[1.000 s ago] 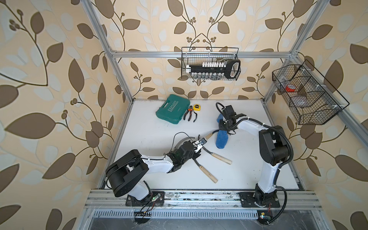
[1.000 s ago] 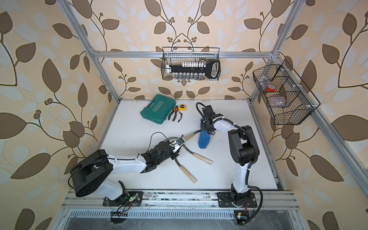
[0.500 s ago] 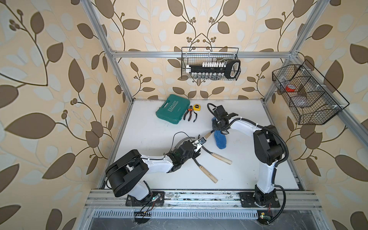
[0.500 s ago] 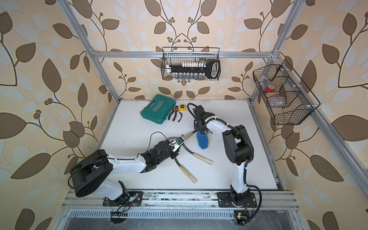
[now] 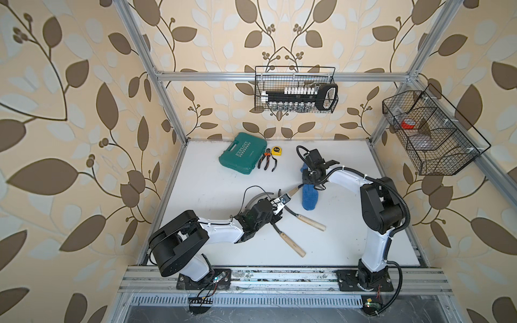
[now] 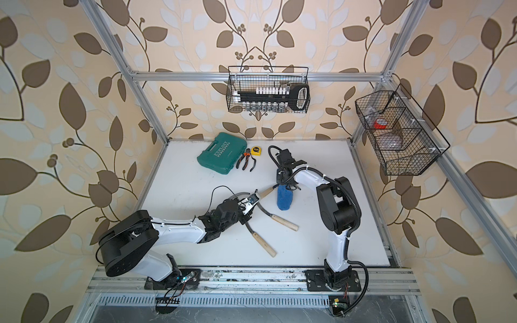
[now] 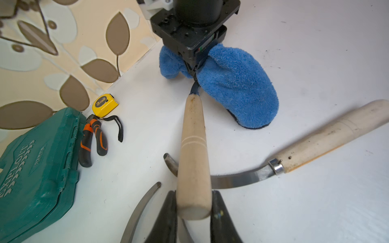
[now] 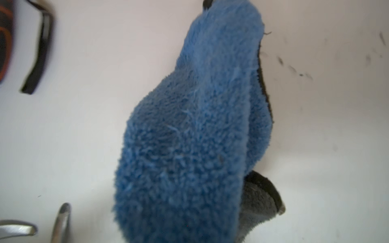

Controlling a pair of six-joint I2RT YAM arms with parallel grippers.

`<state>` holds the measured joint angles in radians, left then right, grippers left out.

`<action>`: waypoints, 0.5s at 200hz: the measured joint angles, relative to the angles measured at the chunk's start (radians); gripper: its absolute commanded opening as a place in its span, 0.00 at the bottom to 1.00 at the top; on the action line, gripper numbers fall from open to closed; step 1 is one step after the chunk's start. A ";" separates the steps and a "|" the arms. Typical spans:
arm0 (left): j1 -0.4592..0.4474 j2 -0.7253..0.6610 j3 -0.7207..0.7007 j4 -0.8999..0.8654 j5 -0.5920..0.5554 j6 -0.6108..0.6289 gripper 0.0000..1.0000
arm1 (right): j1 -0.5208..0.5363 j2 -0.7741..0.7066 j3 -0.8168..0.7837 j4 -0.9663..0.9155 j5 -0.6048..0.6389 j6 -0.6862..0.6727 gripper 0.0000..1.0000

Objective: Wipe small sickles with rags
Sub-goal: Wipe the small sickle.

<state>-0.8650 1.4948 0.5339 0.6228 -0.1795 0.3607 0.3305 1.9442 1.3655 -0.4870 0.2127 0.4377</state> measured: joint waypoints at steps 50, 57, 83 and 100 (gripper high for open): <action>0.002 -0.003 0.000 0.003 -0.006 0.003 0.00 | -0.057 0.041 -0.002 -0.050 0.068 0.025 0.01; 0.002 -0.004 0.000 0.002 -0.007 0.003 0.00 | -0.037 0.047 0.005 -0.056 0.085 0.025 0.01; 0.002 -0.013 0.000 -0.002 -0.010 0.002 0.00 | 0.062 0.055 0.072 -0.062 0.113 0.011 0.01; 0.002 -0.013 0.000 -0.003 -0.014 0.000 0.00 | 0.149 0.053 0.116 -0.061 0.097 -0.002 0.01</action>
<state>-0.8631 1.4815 0.5339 0.6201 -0.1940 0.3607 0.4797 1.9972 1.4811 -0.5476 0.3099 0.4358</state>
